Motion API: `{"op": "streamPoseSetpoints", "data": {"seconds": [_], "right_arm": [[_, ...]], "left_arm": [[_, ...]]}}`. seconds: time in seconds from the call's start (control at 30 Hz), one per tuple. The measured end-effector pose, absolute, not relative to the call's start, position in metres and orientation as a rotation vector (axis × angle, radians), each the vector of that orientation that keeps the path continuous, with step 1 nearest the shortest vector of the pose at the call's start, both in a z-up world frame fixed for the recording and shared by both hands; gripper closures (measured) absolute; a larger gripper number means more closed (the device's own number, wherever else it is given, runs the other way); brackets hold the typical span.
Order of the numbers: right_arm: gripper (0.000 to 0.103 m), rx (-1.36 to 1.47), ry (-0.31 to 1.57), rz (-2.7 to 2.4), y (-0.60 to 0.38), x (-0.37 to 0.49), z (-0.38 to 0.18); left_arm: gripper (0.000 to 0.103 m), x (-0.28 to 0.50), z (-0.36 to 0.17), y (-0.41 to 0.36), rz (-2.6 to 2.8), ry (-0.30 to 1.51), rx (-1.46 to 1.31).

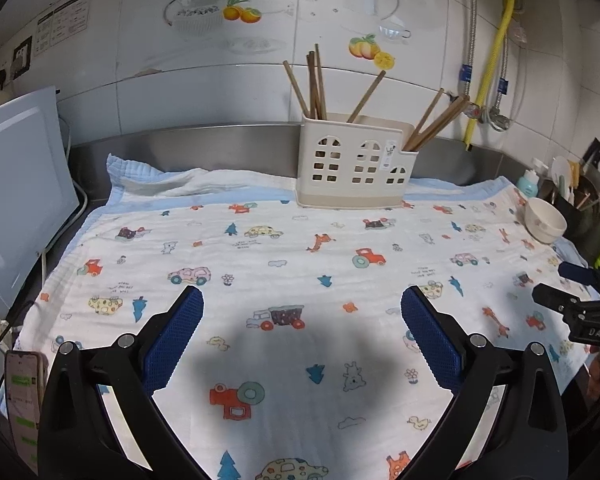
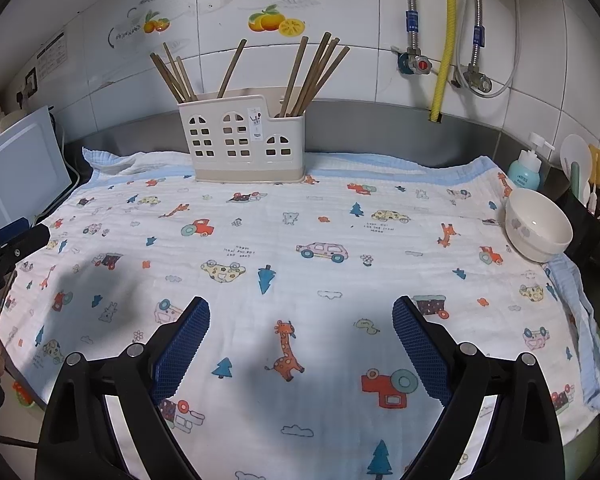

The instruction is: Organize utensils

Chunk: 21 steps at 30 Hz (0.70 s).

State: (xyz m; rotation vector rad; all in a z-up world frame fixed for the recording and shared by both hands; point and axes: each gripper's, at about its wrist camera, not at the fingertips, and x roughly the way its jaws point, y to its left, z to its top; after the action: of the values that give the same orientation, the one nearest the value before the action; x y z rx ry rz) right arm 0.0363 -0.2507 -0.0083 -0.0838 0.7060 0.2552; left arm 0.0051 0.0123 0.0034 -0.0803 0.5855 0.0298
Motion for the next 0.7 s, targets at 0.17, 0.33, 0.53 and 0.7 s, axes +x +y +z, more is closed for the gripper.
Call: {"op": "streamPoseSetpoints", "data": {"seconds": [0.17,0.33,0.53,0.7], "right_arm": [[0.013,-0.081,0.705,0.256,-0.2495,0.0368,-0.0091],[0.013,-0.078,0.707,0.255,-0.2495,0.0381,-0.0096],[0.013,-0.079,0.703,0.256,-0.2500,0.0377,-0.0097],[0.013,-0.076,0.699,0.259,-0.2512,0.0381,-0.0091]], "left_arm": [[0.005,0.0081,0.0012,0.0105,0.024,0.608,-0.077],[0.005,0.0100,-0.0002,0.0112,0.024,0.617,-0.089],[0.005,0.0100,0.0011,0.0098,0.019,0.613,-0.074],[0.005,0.0081,0.0033,0.0066,0.008,0.605,-0.066]]}}
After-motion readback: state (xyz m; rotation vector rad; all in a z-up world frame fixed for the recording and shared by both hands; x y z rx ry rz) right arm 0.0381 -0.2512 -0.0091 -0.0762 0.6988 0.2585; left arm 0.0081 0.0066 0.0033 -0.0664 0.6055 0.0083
